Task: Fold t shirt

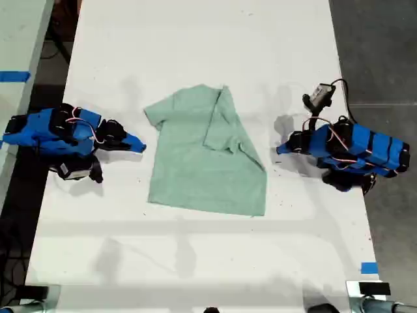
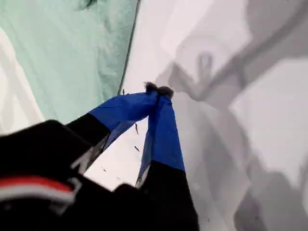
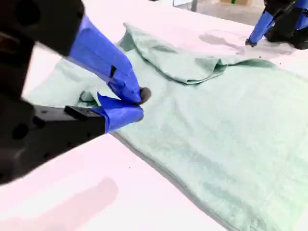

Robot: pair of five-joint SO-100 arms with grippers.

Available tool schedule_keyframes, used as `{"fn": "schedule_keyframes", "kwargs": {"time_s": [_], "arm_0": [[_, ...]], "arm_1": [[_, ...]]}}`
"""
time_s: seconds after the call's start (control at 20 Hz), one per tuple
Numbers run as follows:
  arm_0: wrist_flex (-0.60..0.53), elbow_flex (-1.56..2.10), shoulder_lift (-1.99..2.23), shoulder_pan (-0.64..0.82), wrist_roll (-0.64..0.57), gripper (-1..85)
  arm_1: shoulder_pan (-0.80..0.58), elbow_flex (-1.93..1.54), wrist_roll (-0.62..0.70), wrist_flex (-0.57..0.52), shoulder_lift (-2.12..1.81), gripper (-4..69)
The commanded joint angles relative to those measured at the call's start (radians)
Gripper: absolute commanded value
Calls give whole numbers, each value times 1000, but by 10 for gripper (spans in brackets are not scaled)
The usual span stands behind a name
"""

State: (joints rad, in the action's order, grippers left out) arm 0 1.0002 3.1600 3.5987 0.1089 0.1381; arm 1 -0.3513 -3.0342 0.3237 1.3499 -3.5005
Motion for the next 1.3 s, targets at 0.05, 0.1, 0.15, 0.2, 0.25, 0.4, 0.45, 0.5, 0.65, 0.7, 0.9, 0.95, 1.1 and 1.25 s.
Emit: {"fn": "schedule_keyframes", "kwargs": {"time_s": [0.05, 0.1, 0.15, 0.2, 0.25, 0.4, 0.45, 0.5, 0.65, 0.7, 0.9, 0.95, 1.1, 1.25], "arm_0": [[86, -233, -72, 170, -150, -2], [86, -276, -121, 190, -167, -2], [86, -325, -184, 209, -189, -2], [81, -373, -245, 224, -209, -2], [77, -422, -307, 239, -224, -2], [129, -736, -762, 411, -436, -2], [173, -862, -991, 531, -545, -2], [176, -946, -1173, 630, -634, 26], [129, -1118, -1509, 818, -805, 145], [138, -1178, -1612, 848, -834, 168], [84, -1166, -1810, 874, -870, 184], [49, -1129, -1802, 865, -865, 184], [9, -1086, -1819, 847, -861, 181], [-3, -1066, -1825, 805, -856, 180]], "arm_1": [[-66, 6, -153, 101, -8, -19], [-67, 6, -153, 101, -8, -19], [-67, 6, -153, 101, -8, -19], [-66, 6, -153, 101, -8, -19], [-64, 6, -153, 101, -8, -19], [-64, 6, -153, 101, -8, -19], [-66, 6, -152, 101, -8, -19], [-64, 6, -152, 101, -8, -19], [-63, 6, -153, 101, -8, -19], [-63, 6, -152, 101, -8, -19], [-60, 6, -150, 101, -8, -19], [-58, 6, -150, 101, -8, -19], [-60, 6, -150, 101, -8, -19], [-60, 6, -150, 101, -8, -19]]}}
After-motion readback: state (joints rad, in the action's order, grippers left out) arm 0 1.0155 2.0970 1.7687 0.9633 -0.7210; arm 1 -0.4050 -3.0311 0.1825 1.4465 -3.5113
